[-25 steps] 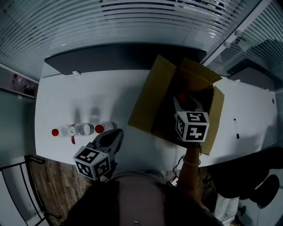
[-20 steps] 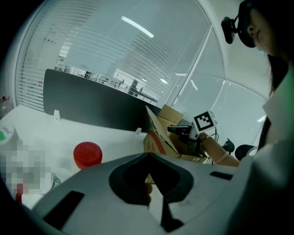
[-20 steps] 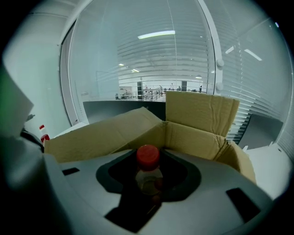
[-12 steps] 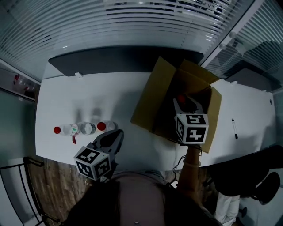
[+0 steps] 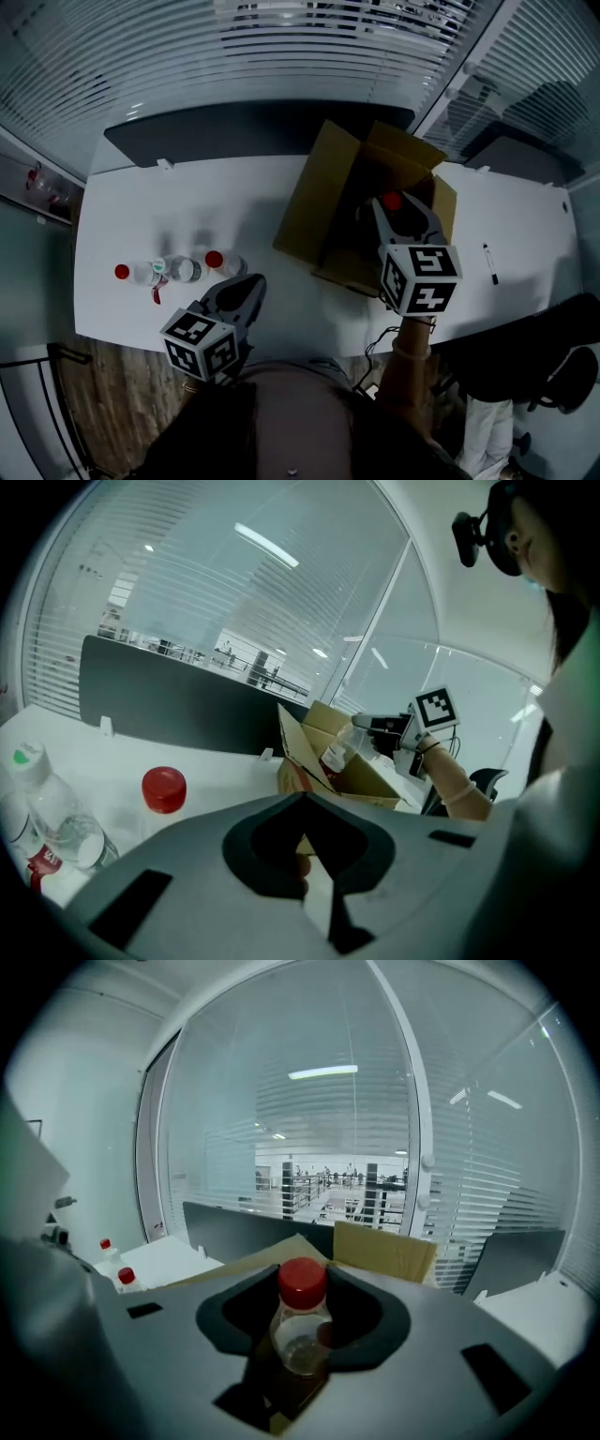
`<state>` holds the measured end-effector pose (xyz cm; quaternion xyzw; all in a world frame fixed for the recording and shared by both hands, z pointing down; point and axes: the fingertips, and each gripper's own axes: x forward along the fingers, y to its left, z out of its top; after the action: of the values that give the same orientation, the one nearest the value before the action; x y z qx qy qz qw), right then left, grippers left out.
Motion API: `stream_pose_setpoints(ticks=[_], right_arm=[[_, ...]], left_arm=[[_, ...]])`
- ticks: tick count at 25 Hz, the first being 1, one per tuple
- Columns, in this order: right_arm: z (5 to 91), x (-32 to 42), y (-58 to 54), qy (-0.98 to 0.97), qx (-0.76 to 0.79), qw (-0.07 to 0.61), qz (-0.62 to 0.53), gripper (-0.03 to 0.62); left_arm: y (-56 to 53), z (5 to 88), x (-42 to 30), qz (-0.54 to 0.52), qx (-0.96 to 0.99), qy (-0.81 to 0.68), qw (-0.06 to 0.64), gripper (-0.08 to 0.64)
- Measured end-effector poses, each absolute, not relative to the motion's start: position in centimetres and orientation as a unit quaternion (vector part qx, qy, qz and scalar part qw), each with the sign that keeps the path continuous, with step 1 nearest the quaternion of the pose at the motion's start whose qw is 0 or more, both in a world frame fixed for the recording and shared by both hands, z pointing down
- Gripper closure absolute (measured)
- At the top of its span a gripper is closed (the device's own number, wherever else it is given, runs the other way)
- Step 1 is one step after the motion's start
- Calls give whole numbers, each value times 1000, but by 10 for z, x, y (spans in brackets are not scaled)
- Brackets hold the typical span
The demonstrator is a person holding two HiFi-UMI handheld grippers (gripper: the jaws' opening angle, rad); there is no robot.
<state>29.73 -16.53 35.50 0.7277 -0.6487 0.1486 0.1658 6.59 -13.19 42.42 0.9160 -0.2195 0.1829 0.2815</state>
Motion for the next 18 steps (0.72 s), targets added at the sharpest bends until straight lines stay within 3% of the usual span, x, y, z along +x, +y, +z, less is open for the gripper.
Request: stream_pose_setpoints(ticks=[18], right_arm=[[236, 248, -93, -707, 697, 114, 38, 426]], left_arm=[[-75, 406, 69, 156, 927, -205, 272, 554]])
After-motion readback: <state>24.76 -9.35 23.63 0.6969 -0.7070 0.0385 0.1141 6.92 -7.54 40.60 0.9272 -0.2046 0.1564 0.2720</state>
